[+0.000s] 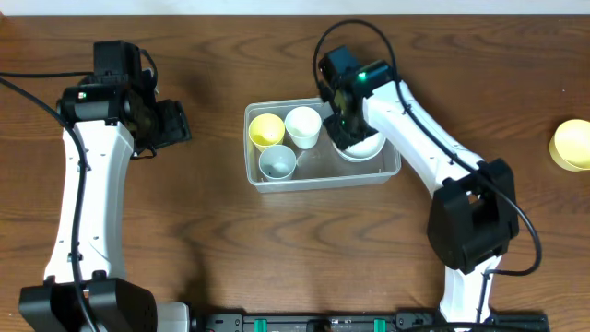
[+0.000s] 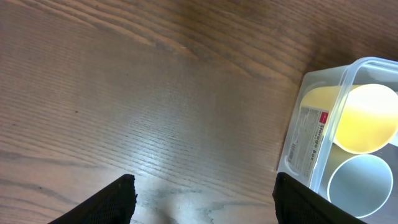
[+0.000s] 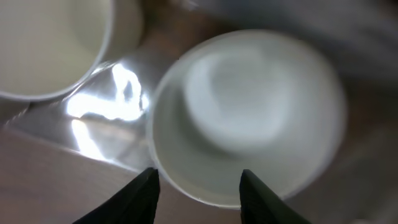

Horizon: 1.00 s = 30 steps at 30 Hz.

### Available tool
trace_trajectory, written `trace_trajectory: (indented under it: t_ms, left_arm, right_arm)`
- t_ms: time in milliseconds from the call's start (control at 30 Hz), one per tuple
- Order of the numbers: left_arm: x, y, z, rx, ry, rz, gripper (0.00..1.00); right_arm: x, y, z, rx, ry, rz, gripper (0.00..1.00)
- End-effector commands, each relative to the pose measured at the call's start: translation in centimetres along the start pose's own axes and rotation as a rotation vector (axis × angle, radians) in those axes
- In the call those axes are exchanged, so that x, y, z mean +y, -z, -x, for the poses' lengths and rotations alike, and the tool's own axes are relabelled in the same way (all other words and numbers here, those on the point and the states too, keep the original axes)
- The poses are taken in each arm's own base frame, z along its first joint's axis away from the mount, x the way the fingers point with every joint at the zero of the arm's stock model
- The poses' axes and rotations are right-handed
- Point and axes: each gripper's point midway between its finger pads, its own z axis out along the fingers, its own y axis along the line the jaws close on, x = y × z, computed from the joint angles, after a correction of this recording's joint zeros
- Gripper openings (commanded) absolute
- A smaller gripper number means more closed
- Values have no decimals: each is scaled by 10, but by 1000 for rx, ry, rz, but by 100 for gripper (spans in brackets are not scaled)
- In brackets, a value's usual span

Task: Pack container
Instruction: 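Place the white plate onto the bowl in the container, then move the right gripper to the yellow cup and grasp it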

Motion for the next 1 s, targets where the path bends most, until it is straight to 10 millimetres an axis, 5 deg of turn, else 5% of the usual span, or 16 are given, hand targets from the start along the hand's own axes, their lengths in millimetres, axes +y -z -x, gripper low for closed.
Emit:
trace_trajectory:
  t_ms: [0,100,167,333,533,733,967]
  left_arm:
    - [2,-2,-1,10,5,4,71]
    - [2,-2,-1,10,5,4,71]
    - [2,-2,-1,10,5,4,71]
    - [2,-2,-1,10,5,4,71]
    - [2,-2,-1,10,6,4,71]
    - [2,-2,-2,14,5,5,72]
    - [2,-2,-3,18,6,6,72]
  right_arm:
    - [-60,79,26,-220,-226,-112,46]
    - [-116,128,20,-342,-424,-131,51]
    - [-160,152,5,-399,-581,-156,72]
    - [-270,167,-59,-408,-880,-242,77]
    - [-363,126,-146,-261,-1128,-297,80]
    - [-399,63,-188,-117,-1222,-240,83]
    - [-419,2,-197,-62,-1196,-181,84]
